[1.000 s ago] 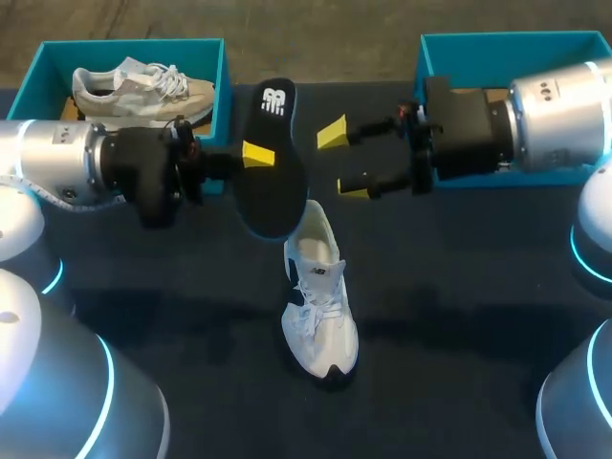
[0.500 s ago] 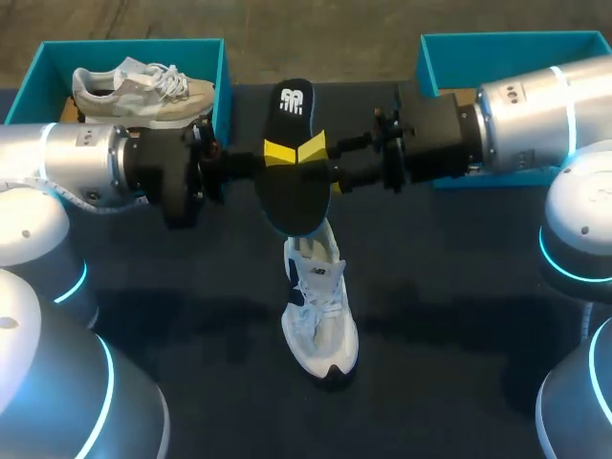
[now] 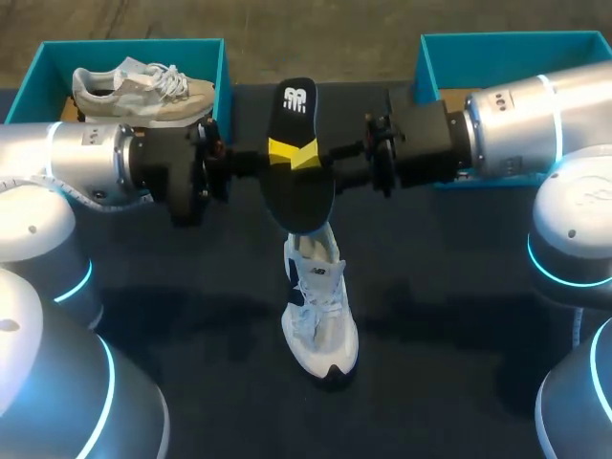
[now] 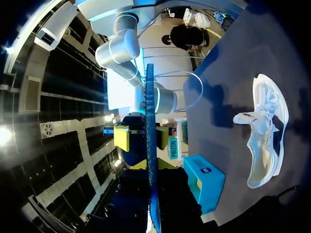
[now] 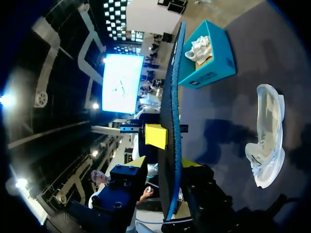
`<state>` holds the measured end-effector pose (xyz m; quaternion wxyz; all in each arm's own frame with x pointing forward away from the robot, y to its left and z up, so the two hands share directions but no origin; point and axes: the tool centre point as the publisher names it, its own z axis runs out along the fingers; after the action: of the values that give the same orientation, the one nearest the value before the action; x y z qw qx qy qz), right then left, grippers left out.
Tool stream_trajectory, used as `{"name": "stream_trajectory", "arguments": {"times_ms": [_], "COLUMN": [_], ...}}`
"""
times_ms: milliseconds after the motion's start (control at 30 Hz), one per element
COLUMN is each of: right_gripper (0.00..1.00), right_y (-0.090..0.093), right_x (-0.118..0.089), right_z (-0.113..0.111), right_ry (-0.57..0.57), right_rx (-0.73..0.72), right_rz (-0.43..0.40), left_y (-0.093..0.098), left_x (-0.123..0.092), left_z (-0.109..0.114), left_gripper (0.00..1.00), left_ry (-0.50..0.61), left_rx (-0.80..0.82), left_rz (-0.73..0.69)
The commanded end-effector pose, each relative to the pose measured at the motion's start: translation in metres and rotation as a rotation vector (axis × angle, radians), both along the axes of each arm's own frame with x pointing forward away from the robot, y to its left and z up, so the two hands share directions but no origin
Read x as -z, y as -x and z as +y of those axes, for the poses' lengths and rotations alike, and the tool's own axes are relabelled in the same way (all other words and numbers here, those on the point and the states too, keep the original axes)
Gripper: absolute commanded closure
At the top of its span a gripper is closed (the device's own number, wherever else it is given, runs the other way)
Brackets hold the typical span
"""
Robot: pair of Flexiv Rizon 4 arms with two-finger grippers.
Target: Take the shoe out of the shoebox, open the shoe tongue, remove and reinsert the insole, then place the shoe into the shoebox
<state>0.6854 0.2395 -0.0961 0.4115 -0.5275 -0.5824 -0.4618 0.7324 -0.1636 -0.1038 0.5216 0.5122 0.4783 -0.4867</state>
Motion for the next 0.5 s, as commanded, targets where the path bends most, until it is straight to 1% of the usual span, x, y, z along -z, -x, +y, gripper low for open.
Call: {"name": "stream_trajectory", "arguments": {"times_ms": [33, 100, 267, 500], "right_gripper": [0.68, 0.72, 0.77, 0.8], "right_y": [-0.0002, -0.0006, -0.0008, -0.0005], "right_x": [0.0012, 0.0015, 0.0021, 0.0024], "right_z": [0.0027, 0.0032, 0.0045, 0.0045], "right_ry": [-0.002, -0.002, -0.005, -0.006], "right_rx": [0.001, -0.001, -0.002, -0.001], "right_rz": [0.0, 0.001, 0.003, 0.003], "left_y": [-0.0004, -0.0014, -0.002, -0.0003], "left_x": [0.001, 0.0013, 0.0023, 0.002], "left_z": [0.0003, 0.0007, 0.001, -0.0012], "left_gripper": [1.0, 1.0, 1.0, 1.0], "left_ry": [0.001, 0.002, 0.004, 0.011], "left_rx": [-0.002, -0.007, -0.01, -0.002], "left_rz": [-0.004, -0.004, -0.003, 0.001]}}
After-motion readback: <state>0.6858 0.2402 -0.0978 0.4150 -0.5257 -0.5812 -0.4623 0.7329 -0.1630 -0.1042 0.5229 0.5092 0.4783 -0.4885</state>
